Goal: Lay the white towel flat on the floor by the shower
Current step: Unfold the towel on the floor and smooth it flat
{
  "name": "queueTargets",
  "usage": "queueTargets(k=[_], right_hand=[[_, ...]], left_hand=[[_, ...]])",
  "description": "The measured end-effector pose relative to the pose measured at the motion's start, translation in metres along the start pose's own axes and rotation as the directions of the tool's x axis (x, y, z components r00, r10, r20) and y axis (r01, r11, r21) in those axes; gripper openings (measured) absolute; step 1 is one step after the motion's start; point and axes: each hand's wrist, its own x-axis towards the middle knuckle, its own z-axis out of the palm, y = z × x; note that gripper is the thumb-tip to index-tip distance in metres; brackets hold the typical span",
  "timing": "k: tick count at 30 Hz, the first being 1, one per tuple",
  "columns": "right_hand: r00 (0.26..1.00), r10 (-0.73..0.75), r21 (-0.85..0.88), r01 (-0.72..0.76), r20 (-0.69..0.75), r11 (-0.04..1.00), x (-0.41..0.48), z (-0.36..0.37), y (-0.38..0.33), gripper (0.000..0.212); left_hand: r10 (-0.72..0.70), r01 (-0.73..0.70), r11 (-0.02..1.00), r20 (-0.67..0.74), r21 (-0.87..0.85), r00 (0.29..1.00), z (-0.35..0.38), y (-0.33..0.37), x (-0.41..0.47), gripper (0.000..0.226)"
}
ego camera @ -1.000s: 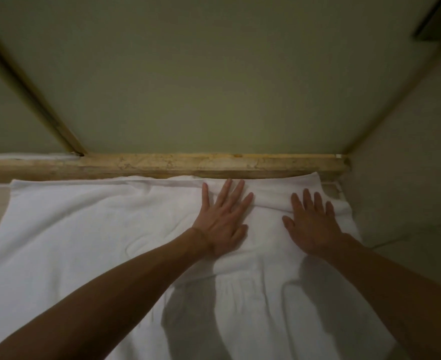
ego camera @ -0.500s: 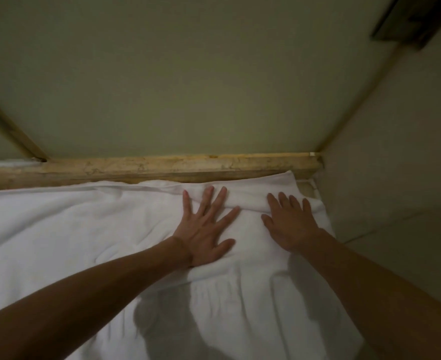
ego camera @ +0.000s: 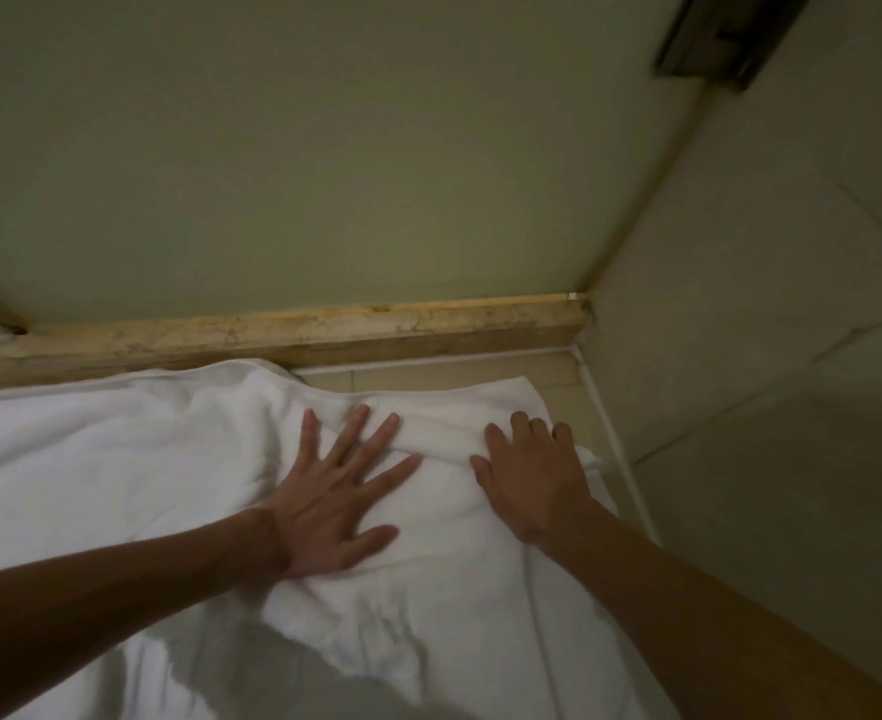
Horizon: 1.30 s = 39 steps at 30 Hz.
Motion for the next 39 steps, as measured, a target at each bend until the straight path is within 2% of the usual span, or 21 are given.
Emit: queueTargets(k=[3,6,9,12,18,25,32,39], right_hand=[[0.996,-0.090,0.078,0.090,-0.006,0.993,-0.006,0.003,-0.010,0.055],[0.981,-0.185,0.184,0.171,0.063,0.968,-0.001,0.005,-0.020,0.063],[0.983,-0.111,0.272,0.067,0.149,0.960,0.013,0.006,-0.019,0.063],[0.975,-0.051,0.276,-0.012,0.218,0.961,0.024,0.007,-0.012,0.063],[0.954,-0.018,0.280,-0.070,0.300,0.957,0.037,0.006,0.001,0.065],[0.941,0.067,0.223,-0.147,0.332,0.963,0.062,0.000,0.012,0.066],[0.934,0.156,0.239,-0.240,0.322,0.941,0.073,0.006,0.017,0.067],[0.902,0.224,0.251,-0.329,0.370,0.910,0.065,0.016,0.028,0.069]], left_hand=[[0.009,-0.009,1.000,0.009,0.001,1.000,0.000,0.001,-0.009,0.076],[-0.012,0.013,1.000,0.028,-0.016,1.000,-0.002,0.002,-0.006,0.076],[-0.009,0.009,1.000,0.031,-0.008,0.999,-0.001,0.001,0.001,0.078],[0.005,-0.005,1.000,0.038,-0.005,0.999,0.000,-0.001,0.009,0.079],[-0.006,0.007,0.999,0.038,-0.033,0.999,-0.004,-0.001,0.027,0.081],[-0.075,0.074,0.995,-0.003,-0.070,0.997,-0.010,0.001,0.045,0.084],[-0.132,0.133,0.988,0.027,-0.073,0.991,-0.015,0.003,0.065,0.083],[-0.100,0.104,0.992,0.057,-0.071,0.993,-0.018,0.008,0.072,0.085]])
